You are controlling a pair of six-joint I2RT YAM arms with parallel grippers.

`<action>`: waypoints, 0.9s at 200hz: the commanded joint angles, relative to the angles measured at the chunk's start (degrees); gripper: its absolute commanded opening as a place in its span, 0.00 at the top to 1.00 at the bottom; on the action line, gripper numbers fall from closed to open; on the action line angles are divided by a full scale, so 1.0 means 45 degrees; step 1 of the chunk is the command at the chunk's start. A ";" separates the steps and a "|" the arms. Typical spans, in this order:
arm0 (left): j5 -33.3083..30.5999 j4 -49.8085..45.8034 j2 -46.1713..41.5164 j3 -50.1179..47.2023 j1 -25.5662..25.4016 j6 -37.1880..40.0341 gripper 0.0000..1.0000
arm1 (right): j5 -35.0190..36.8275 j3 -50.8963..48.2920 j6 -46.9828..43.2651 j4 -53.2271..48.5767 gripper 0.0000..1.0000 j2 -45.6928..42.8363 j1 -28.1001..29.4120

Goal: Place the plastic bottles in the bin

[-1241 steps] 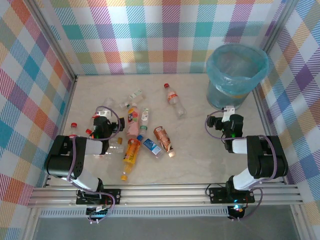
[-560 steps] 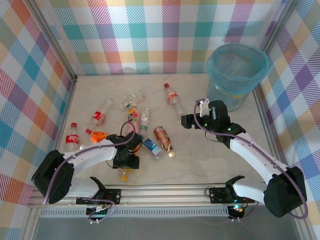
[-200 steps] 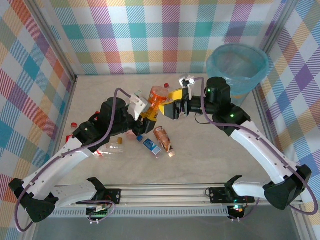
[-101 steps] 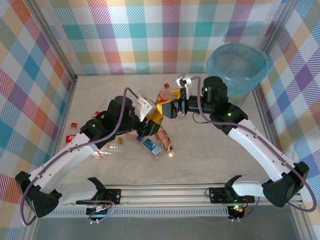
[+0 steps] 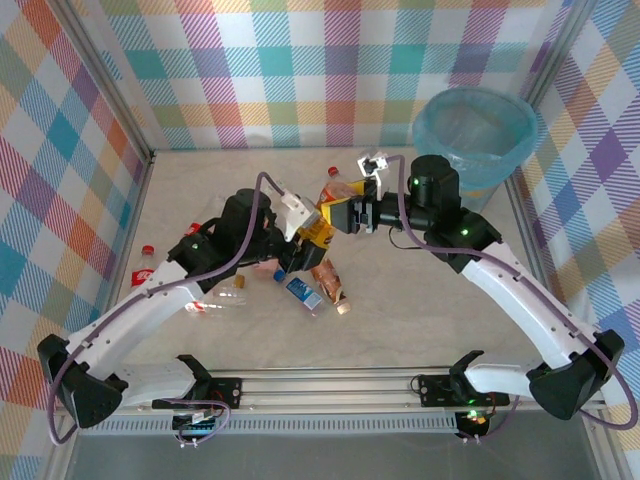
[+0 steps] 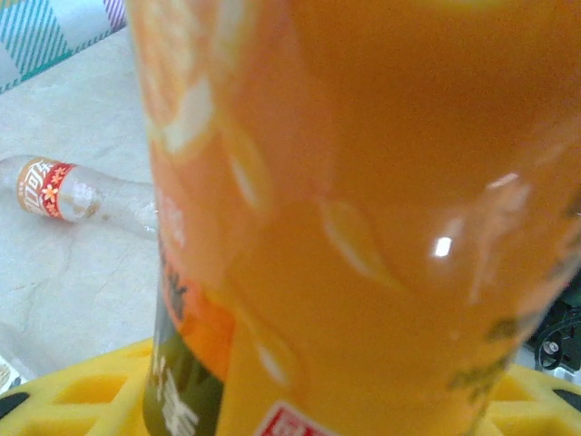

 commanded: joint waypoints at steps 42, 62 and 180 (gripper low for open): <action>0.0141 0.2152 0.0706 0.1230 -0.0193 -0.0333 0.32 | 0.2330 0.2611 -0.1743 -0.2640 0.43 -0.0558 0.0023; -0.0124 0.2676 0.0876 0.1575 -0.0203 -0.0313 0.26 | 0.3147 0.3190 -0.2167 -0.3114 0.45 -0.0696 0.0021; -0.0429 0.3542 0.1385 0.3200 -0.0198 -0.0174 0.17 | 0.9116 0.6448 -0.6623 -0.2862 0.50 -0.0153 -0.0476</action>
